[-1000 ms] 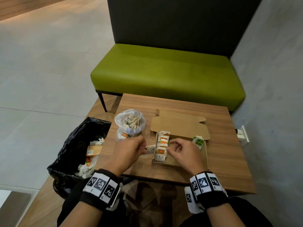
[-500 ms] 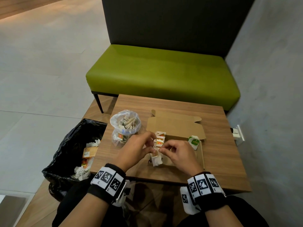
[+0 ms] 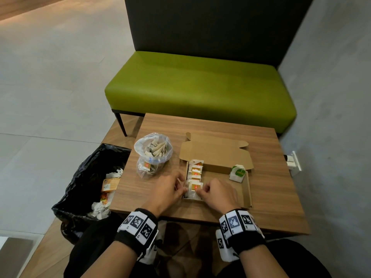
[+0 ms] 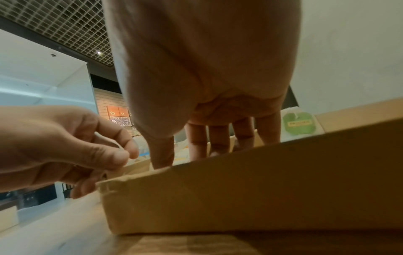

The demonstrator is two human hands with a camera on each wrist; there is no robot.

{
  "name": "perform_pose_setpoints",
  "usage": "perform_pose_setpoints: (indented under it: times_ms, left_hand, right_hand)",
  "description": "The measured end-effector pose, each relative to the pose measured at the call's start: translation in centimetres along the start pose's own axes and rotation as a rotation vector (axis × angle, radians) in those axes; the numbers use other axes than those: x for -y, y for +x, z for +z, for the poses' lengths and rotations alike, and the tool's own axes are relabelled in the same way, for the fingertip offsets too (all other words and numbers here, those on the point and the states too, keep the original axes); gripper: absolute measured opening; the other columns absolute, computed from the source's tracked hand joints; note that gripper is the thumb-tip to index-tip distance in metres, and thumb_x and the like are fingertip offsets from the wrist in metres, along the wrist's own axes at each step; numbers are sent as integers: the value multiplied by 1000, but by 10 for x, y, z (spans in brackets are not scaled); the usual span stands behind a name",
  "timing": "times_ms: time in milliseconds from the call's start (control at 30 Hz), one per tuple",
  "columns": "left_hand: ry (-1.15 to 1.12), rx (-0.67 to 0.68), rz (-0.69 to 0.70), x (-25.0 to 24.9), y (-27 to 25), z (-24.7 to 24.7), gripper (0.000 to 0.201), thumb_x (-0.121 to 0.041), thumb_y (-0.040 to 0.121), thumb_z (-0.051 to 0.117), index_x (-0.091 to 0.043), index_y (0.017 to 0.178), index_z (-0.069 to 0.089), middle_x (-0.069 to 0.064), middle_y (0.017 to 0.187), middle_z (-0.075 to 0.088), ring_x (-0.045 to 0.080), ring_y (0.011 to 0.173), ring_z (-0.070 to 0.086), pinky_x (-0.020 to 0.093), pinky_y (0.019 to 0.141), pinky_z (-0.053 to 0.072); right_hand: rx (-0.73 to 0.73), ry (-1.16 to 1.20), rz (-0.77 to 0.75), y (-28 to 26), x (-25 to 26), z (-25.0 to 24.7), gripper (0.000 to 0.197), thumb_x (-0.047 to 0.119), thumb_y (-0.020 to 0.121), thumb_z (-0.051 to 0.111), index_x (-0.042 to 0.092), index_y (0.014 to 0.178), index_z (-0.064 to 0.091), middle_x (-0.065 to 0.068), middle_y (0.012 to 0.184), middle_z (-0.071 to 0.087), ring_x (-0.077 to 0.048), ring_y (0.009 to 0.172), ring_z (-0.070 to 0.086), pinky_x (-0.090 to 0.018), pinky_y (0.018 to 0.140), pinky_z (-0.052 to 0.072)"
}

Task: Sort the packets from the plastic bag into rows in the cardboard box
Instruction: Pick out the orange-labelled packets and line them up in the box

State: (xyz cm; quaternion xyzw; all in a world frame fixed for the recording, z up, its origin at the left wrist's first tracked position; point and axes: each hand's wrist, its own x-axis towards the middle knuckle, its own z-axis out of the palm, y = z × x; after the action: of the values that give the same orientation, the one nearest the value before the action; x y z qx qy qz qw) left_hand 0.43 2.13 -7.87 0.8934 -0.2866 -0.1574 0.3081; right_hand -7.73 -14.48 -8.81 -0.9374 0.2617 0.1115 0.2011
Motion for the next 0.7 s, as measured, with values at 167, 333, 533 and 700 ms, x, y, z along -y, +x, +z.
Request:
perform_pose_setpoints:
  times_ms: [167,333,533,700]
  left_hand:
    - [-20,-16,-47,0,-2,7,15,-26,89,70,-22,102,63,-11,75,64,0,68,58,10,60,41]
    - [-63,-52,-100,-1,-7,10,13,-30,90,69,-25,98,60,-11,74,64,0,66,59,10,55,40]
    - [-82,-46,-184,-4,-11,14,21,-35,93,64,-24,110,60,-10,75,65,-1,69,62,12,58,45]
    - [-48,1,-188,-11,-14,13,32,-35,98,57,-16,123,65,-1,101,74,4,77,64,17,72,50]
  right_hand:
    - [5,89,45,4,2,5,18,43,82,73,26,76,68,9,84,67,-14,84,63,-34,77,55]
    - [20,214,55,2,4,12,17,38,79,80,26,76,69,10,84,68,-10,84,63,-33,77,54]
    - [66,234,93,8,5,7,20,33,70,88,25,73,71,9,80,72,-9,81,67,-37,80,58]
    - [38,38,26,11,11,7,34,51,69,84,30,93,72,10,90,71,-11,86,65,-36,78,56]
